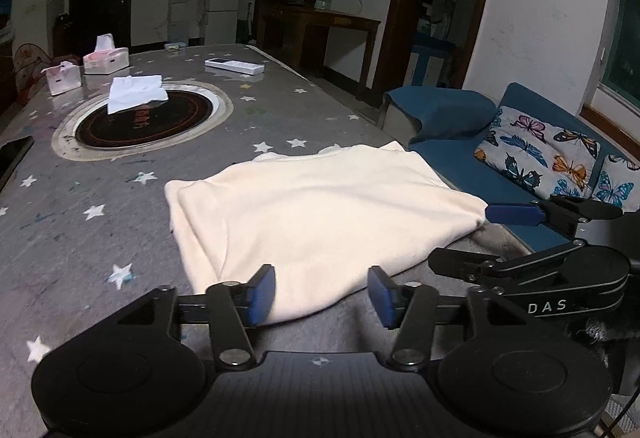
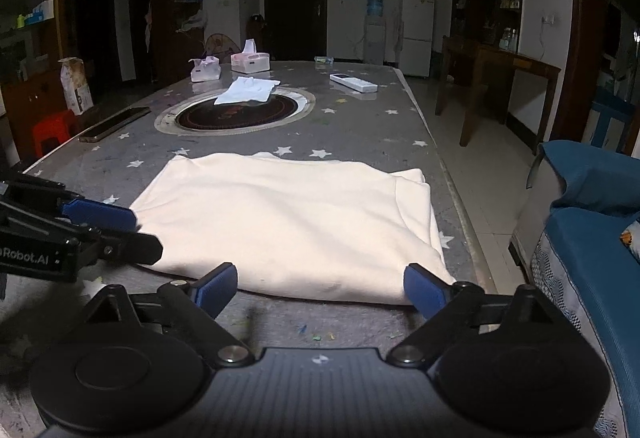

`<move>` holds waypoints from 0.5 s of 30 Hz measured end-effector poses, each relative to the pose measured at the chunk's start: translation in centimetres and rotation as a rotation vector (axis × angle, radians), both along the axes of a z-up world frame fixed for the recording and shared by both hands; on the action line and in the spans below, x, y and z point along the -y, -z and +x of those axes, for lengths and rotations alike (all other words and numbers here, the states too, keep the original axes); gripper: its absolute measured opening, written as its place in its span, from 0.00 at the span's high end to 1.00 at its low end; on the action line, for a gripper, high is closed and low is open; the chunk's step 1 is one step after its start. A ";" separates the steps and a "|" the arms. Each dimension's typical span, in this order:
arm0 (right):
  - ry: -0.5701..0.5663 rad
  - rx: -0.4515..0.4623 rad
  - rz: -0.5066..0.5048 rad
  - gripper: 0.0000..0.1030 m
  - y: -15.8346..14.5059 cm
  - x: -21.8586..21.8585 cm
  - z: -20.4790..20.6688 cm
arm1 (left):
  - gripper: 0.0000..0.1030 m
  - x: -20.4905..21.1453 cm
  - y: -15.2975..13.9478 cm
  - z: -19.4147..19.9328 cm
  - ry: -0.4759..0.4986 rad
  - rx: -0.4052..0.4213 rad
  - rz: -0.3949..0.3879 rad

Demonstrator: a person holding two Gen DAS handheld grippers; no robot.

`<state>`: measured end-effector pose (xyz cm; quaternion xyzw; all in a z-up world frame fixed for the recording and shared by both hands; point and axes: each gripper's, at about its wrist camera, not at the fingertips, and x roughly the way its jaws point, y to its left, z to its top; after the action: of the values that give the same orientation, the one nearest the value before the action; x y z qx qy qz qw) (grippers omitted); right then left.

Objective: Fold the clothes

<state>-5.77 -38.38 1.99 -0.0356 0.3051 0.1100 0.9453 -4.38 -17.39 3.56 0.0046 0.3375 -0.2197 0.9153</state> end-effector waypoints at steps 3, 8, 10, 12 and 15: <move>0.009 0.003 -0.004 0.02 -0.1 -0.2 -0.5 | 0.40 -0.6 -0.2 -0.7 -0.012 0.006 -0.009; 0.014 0.000 -0.001 0.00 -0.3 -0.5 -1.2 | 0.32 -1.4 -0.3 -1.8 -0.030 0.022 -0.012; 0.015 -0.001 0.001 0.00 -0.3 -0.7 -1.5 | 0.26 -1.7 -0.3 -2.3 -0.038 0.028 -0.014; 0.015 -0.001 0.005 0.00 -0.4 -0.8 -1.8 | 0.21 -2.0 -0.3 -2.8 -0.047 0.036 -0.017; 0.022 0.004 0.002 0.00 -0.3 -1.1 -2.3 | 0.09 -2.3 -0.4 -3.5 -0.054 0.056 -0.025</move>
<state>-8.03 -37.30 2.33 -0.0313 0.3035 0.0998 0.9471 -7.89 -15.13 3.97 -0.0101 0.3091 -0.1988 0.9300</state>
